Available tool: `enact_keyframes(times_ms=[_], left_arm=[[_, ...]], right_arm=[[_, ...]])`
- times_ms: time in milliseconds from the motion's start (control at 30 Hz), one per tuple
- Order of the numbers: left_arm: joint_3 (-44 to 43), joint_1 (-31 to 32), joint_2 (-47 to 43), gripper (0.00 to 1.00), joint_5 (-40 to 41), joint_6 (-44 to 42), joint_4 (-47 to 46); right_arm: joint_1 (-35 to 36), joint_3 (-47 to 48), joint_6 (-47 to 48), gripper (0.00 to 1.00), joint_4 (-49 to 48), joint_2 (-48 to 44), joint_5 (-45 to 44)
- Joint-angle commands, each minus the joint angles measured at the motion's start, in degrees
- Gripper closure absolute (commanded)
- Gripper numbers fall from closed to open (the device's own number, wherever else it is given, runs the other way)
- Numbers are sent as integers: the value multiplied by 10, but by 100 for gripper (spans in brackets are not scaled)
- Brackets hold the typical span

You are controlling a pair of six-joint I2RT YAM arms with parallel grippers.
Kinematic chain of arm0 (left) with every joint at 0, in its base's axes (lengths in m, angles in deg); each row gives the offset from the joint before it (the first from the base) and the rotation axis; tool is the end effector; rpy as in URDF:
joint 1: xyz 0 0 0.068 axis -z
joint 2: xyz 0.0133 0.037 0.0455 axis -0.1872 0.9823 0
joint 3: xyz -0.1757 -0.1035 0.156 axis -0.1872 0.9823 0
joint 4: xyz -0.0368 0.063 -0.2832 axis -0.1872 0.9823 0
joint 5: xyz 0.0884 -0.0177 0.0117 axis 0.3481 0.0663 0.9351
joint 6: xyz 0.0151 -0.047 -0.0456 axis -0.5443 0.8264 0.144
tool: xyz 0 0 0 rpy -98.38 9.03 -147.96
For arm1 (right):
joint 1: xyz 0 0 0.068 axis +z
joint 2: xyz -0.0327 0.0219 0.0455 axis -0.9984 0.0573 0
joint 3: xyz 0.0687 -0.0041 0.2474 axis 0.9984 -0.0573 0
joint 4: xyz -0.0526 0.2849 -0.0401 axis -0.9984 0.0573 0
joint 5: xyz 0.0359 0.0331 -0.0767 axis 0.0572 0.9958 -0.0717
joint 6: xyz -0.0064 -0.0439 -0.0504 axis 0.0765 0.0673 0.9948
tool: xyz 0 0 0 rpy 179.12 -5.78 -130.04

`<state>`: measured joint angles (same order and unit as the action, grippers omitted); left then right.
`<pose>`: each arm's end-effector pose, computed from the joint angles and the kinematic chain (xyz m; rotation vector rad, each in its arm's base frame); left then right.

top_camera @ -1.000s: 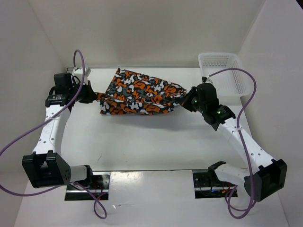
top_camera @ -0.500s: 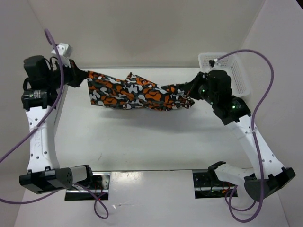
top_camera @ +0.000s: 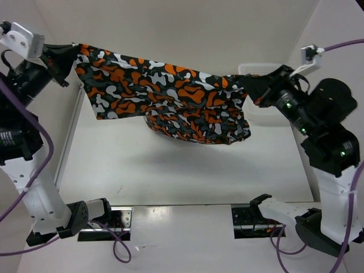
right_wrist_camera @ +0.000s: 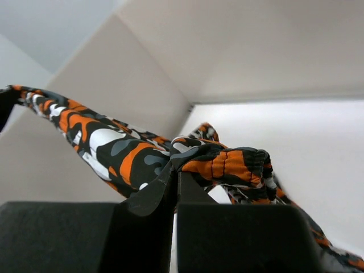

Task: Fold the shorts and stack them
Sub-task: Fold the shorts

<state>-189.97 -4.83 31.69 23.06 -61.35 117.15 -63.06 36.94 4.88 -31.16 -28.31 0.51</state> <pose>0.1756 0.0111 0.6406 0.4824 1.2252 -0.2291 0.1668 0.0778 0.5752 0.0451 1.5894 0.8264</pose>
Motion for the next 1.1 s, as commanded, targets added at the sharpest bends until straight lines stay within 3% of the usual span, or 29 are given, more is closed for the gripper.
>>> enact_keyframes(times_ms=[0, 200, 367, 500, 667, 833, 1067], left_arm=[[-71, -11, 10, 100, 32, -4, -16], [-220, -11, 39, 100, 51, -4, 3], [-239, -11, 62, 100, 51, -4, 3], [-192, -11, 99, 100, 24, -4, -8], [-101, -11, 128, 100, 46, -4, -11], [57, -11, 152, 100, 91, -4, -53], [94, 14, 292, 100, 82, -4, -75]], right_arm=[[-1, 75, 18, 100, 30, -21, 22], [-1, 108, -3, 100, 36, -33, 55], [-1, 90, -22, 100, 36, -52, 16], [-1, 14, -43, 100, 36, -57, -61], [-6, -127, -73, 100, -5, -32, -109], [-20, -223, -79, 100, -66, 21, -138], [-63, -239, -72, 100, -144, 221, -72]])
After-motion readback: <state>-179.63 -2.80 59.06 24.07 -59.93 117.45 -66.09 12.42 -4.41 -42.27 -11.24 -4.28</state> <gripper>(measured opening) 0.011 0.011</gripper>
